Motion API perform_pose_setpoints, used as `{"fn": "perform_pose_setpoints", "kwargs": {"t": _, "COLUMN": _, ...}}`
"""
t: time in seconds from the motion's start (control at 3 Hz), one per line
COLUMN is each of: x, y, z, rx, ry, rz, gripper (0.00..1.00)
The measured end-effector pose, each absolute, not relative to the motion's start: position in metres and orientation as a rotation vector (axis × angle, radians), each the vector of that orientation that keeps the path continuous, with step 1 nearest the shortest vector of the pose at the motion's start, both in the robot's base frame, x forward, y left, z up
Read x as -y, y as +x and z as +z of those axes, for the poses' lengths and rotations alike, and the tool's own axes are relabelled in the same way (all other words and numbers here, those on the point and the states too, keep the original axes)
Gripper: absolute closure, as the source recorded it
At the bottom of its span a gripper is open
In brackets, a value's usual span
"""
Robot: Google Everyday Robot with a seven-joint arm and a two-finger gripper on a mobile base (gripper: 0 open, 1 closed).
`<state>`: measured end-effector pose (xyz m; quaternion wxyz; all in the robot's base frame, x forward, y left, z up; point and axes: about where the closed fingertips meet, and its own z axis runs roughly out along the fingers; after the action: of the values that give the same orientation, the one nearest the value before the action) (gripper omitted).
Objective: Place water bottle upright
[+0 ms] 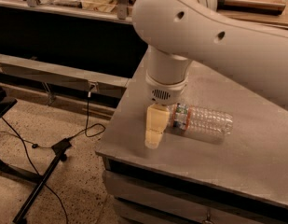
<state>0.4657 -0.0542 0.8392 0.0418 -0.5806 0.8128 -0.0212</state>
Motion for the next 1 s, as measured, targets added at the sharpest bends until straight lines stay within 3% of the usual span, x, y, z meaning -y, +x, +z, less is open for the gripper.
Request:
{"fn": "perform_pose_setpoints", "kwargs": {"t": 0.33, "x": 0.0543, "y": 0.4656, "z": 0.8391, "rx": -2.487, "ry": -1.775, "rz": -0.067, "gripper": 0.07}}
{"fn": "perform_pose_setpoints", "kwargs": {"t": 0.67, "x": 0.0542, "y": 0.4655, "z": 0.8391, "rx": -2.485, "ry": -1.774, "rz": -0.068, "gripper": 0.23}}
{"fn": "perform_pose_setpoints", "kwargs": {"t": 1.0, "x": 0.0541, "y": 0.4654, "z": 0.8391, "rx": -2.483, "ry": -1.773, "rz": -0.07, "gripper": 0.46}}
